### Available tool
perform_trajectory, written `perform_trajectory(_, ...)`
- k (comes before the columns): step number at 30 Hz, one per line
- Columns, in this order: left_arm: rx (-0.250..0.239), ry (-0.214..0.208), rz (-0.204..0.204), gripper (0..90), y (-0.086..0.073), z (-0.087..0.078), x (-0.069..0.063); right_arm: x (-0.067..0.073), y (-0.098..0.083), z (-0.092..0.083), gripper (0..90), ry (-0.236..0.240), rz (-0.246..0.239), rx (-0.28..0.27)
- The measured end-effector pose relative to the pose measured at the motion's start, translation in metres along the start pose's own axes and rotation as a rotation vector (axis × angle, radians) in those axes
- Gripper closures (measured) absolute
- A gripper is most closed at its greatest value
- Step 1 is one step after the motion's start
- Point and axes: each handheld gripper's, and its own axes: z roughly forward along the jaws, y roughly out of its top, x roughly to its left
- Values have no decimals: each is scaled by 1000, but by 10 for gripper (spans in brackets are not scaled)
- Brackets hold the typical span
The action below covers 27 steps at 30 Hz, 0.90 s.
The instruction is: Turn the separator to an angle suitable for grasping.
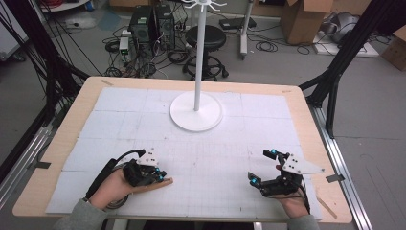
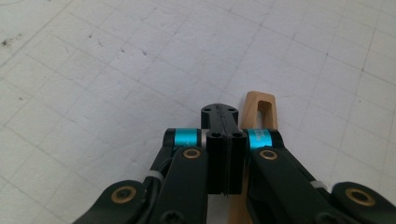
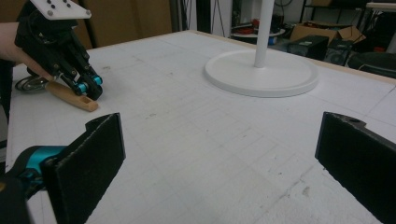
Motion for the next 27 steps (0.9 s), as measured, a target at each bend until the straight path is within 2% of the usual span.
perform_trajectory(2, -1, -2, 2, 896, 0, 0, 1, 0, 0, 0, 7, 1, -3, -2)
perform_trajectory(5, -18, 21, -8, 896, 1, -3, 4, 0, 0, 0, 7, 1, -2, -1)
perform_trajectory(10, -113, 35, -42, 868, 4, -21, 9, 0, -1, -1, 7, 0, 0, 1)
perform_trajectory(14, -164, 28, -20, 822, 6, -36, 8, -1, -1, -1, 7, -1, -3, -1)
perform_trajectory(18, -203, 22, 5, 734, 7, -44, 4, -1, -1, -1, 7, 0, -2, -2)
perform_trajectory(24, -234, -3, 17, 489, 4, -59, 2, 0, 0, 0, 7, 2, 2, -3)
perform_trajectory(26, -249, -8, 41, 432, 3, -63, 0, 0, 0, 1, 7, 5, 3, -1)
perform_trajectory(27, -253, -6, 51, 375, 3, -65, 0, 0, 0, 1, 7, 8, 1, 3)
